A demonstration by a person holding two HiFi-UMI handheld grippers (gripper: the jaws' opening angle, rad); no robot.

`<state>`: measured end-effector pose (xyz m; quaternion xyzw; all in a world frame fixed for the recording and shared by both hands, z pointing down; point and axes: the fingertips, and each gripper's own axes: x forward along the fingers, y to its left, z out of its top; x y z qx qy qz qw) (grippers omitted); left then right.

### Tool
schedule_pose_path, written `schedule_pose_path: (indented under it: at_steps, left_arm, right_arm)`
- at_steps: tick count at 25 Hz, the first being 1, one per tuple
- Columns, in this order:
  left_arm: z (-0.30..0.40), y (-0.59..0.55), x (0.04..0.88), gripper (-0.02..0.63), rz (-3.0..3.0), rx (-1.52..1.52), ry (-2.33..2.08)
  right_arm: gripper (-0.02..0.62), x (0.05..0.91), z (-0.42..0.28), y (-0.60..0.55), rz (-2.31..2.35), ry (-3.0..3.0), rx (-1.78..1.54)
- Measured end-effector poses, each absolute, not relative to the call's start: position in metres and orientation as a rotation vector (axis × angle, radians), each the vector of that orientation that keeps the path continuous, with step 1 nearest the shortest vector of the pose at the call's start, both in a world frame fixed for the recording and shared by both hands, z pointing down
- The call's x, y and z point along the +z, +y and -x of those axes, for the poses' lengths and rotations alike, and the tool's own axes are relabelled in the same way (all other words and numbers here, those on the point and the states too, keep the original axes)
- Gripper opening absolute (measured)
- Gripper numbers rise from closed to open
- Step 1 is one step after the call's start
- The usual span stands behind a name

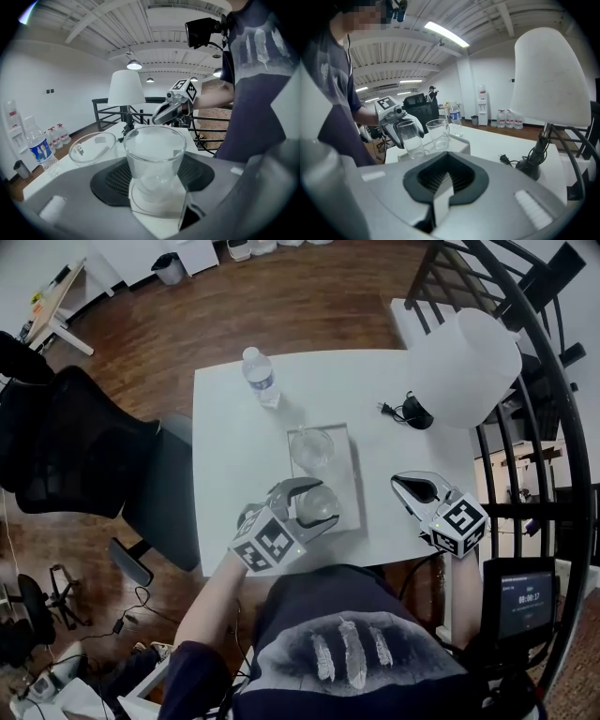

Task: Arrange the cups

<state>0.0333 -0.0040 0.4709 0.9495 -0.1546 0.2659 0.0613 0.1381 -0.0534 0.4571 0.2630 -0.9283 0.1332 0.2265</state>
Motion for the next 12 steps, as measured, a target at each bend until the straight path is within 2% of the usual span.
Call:
schedule_pose_path:
  at_steps: [3,9,12]
  left_arm:
    - [-0.033,-0.005,0.471,0.291,-2.854,0.775,-0.479]
    - [-0.027,-0.007,0.444,0.408,-2.809,0.577,-0.502]
    - [-0.014,-0.008,0.411,0.419,-2.815,0.392,-0.543]
  right_arm:
    - [0.003,0.458,-0.136,-0.053,-0.718,-2.556,0.369]
    - [0.002,0.459,-0.136,-0.053,-0.724,-2.552,0.375]
    - [0.002,0.46,-0.136,-0.052,-0.729,-2.546,0.378]
